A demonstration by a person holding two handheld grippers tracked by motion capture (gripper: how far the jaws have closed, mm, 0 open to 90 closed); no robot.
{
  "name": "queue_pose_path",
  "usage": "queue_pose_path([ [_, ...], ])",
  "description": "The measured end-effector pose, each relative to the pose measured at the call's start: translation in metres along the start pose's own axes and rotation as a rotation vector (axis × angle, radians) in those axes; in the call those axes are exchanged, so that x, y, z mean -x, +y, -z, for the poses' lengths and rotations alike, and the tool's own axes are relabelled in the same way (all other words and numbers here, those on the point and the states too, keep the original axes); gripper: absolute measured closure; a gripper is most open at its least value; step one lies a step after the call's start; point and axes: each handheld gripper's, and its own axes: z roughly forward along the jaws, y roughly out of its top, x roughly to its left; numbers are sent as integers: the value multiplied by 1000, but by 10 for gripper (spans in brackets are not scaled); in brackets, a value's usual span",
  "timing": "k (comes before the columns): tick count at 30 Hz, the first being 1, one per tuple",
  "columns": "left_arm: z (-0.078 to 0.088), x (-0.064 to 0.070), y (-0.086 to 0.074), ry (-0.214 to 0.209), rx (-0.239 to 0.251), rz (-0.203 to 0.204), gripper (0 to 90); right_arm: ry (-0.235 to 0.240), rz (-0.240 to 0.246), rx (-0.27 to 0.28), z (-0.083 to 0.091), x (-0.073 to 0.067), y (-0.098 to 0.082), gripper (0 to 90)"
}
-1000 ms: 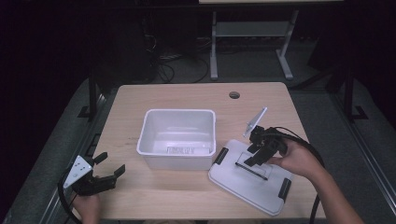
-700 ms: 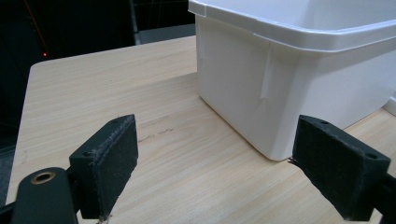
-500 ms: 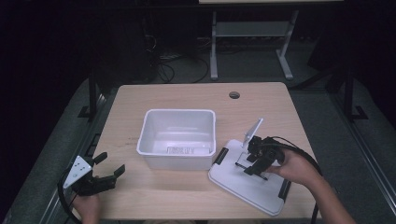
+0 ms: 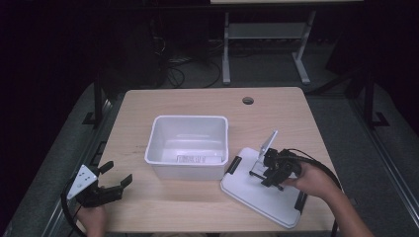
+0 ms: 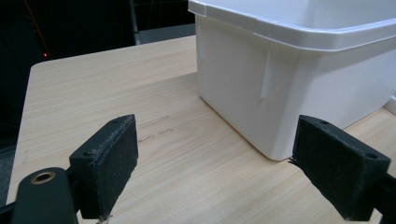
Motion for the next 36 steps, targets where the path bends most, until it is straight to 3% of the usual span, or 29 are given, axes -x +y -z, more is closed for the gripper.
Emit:
queue_pose_path([
  [11,0,0,0,-2,-2,-3,134,-36,-30,6,5,9,-5,727],
  [23,0,0,0,-1,-1,-3,134,-33,-53,14,5,15,-4,802],
  [36,0,0,0,-2,0,-4,134,-17,-34,4,11,15,-8,844],
])
